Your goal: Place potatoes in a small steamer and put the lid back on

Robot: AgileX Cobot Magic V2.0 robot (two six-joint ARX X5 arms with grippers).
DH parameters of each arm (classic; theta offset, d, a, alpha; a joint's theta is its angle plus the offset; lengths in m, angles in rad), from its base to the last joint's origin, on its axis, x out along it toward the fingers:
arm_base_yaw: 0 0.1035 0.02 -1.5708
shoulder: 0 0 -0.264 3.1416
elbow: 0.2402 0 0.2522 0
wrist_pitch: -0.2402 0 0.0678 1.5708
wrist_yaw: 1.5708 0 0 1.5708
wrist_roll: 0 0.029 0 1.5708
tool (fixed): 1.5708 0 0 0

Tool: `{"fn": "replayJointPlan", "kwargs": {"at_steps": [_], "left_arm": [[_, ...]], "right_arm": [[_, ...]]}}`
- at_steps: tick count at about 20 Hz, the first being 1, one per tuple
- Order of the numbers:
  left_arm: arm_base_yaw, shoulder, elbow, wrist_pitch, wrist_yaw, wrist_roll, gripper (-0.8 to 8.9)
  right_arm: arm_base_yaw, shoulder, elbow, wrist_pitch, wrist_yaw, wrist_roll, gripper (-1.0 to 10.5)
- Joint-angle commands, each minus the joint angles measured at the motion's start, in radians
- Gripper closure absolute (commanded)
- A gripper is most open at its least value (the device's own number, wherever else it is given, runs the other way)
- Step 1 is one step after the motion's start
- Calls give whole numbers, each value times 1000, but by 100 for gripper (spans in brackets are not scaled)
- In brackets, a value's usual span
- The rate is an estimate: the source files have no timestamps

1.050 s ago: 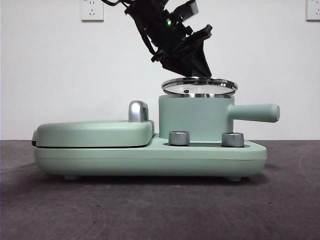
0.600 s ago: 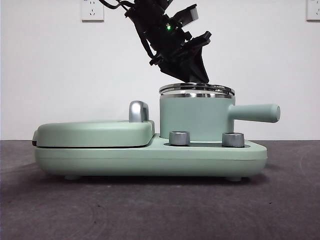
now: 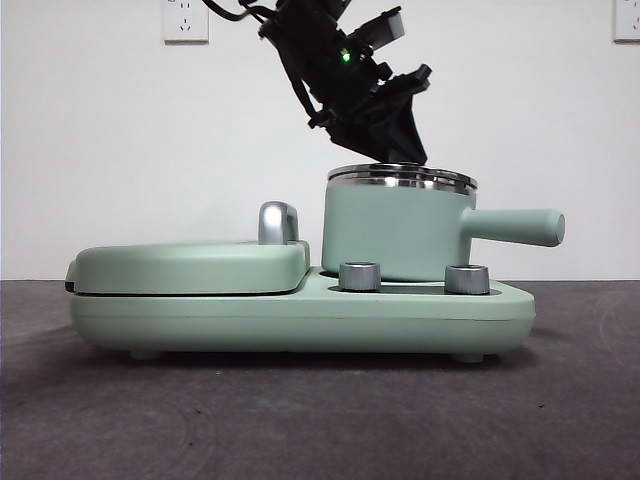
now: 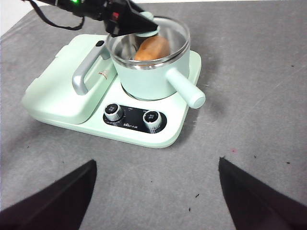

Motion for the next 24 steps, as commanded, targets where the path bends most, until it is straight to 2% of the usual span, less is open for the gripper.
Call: {"fn": "replayJointPlan", "kwargs": {"at_steps": [1,7,14,18,19,22,23,24], "left_arm": [[-18,41,14,16,9,40,799],[-18,41,14,-9,9,79,799],[-12,42,14,-34,38,203,799],[-12,42,14,-91,40,149,775],[-12,41,15,-90,40,137,713],[-11,36,21,-86,40,132,372],[-11,32,26,-86,40,121,304],[-11,29,35,-87,40,111,284]], "right_arm": [[6,2,4,10,4,8,545],[6,2,4,10,4,10,545],[6,2,4,10,-3,12,545],[6,2,4,10,-4,14,545],[6,2,4,10,-4,15,545],[6,2,4,9,-4,15,545],[6,2,4,9,-4,15,545],[6,2,4,9,-4,15,545]]}}
